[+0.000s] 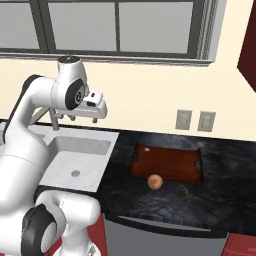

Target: Pick up all produce items and place them in the sink. Turn on the sink faucet to wash them. Then turn the sink off and put them in the tray.

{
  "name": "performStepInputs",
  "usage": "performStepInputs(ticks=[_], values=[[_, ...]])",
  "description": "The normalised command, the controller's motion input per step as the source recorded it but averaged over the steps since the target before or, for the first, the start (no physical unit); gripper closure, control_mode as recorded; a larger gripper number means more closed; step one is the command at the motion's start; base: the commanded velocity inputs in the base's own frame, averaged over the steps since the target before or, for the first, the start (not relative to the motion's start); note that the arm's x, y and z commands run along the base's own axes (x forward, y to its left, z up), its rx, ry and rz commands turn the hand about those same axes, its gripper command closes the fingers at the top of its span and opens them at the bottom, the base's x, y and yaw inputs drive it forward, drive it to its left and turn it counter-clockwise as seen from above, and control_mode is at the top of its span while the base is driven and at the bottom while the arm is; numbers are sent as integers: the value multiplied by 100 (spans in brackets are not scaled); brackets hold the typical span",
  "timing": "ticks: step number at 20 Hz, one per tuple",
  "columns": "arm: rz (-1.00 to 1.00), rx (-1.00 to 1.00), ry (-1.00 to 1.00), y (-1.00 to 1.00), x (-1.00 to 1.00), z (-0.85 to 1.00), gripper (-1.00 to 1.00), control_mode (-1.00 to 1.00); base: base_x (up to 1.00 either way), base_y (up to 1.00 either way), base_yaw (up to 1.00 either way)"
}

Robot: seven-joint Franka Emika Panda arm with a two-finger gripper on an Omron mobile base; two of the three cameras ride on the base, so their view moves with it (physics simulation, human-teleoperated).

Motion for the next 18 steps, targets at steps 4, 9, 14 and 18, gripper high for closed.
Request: performStepInputs(ticks=[4, 9, 14, 18], values=[[0, 0, 0, 0, 0, 0, -100, 100, 3, 0, 0], [-1, 1, 0, -5, -6, 0, -100, -100, 0, 0, 0], [-7, 10, 1, -51, -36, -8, -100, -100, 0, 0, 0], [-9, 9, 5, -69, -37, -32, -100, -100, 0, 0, 0]])
